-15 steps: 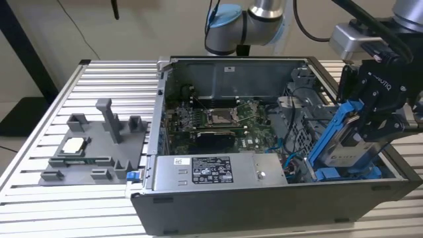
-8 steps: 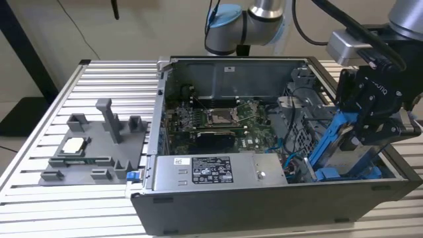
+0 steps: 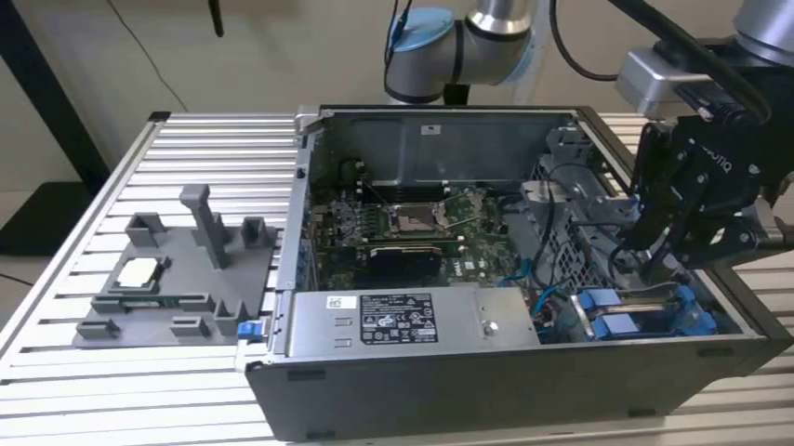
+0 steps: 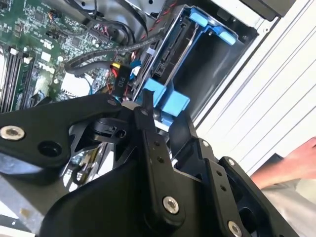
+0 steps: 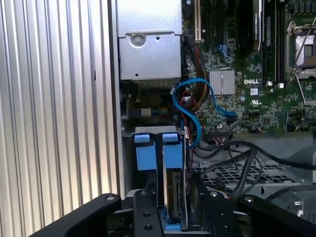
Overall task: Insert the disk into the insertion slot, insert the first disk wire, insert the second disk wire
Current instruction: 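Insert the disk into the insertion slot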
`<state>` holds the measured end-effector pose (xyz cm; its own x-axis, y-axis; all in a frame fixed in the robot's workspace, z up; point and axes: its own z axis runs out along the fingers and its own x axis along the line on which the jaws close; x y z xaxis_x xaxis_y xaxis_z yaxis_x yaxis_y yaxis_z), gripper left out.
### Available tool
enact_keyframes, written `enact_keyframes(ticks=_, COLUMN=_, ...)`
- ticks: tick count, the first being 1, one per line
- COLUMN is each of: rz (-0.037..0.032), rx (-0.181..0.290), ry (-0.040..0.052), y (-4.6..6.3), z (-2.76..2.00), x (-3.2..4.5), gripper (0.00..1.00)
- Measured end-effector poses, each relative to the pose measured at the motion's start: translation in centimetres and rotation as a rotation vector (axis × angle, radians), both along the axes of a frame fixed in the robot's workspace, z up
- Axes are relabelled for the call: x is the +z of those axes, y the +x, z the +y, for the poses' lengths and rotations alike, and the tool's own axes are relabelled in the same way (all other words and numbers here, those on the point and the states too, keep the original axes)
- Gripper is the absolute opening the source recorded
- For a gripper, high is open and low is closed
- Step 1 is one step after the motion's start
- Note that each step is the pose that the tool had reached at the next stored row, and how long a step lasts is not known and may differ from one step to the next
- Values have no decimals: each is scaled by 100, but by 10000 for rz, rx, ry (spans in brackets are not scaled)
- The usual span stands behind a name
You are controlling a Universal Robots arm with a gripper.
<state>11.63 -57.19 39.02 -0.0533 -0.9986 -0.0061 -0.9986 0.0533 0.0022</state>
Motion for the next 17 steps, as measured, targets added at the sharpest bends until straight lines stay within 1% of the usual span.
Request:
enact_keyframes(ticks=2, rz=0, rx=0, ry=-3, y=0, z=1, x=53, gripper=41)
enact_keyframes(ticks=6, rz=0, rx=1, ry=-10, y=0, z=11, x=197, gripper=41)
enact_keyframes(ticks=7, rz=0, rx=2, ry=-8, y=0, z=16, x=212, gripper=41)
enact_keyframes(ticks=10, rz=0, rx=1, ry=6, y=-1, z=46, x=213, gripper=41)
enact_keyframes(ticks=12, rz=-1, rx=1, ry=65, y=-2, z=57, x=205, gripper=41)
enact_keyframes(ticks=17, rz=-1, rx=1, ry=129, y=-2, z=79, x=141, gripper=41)
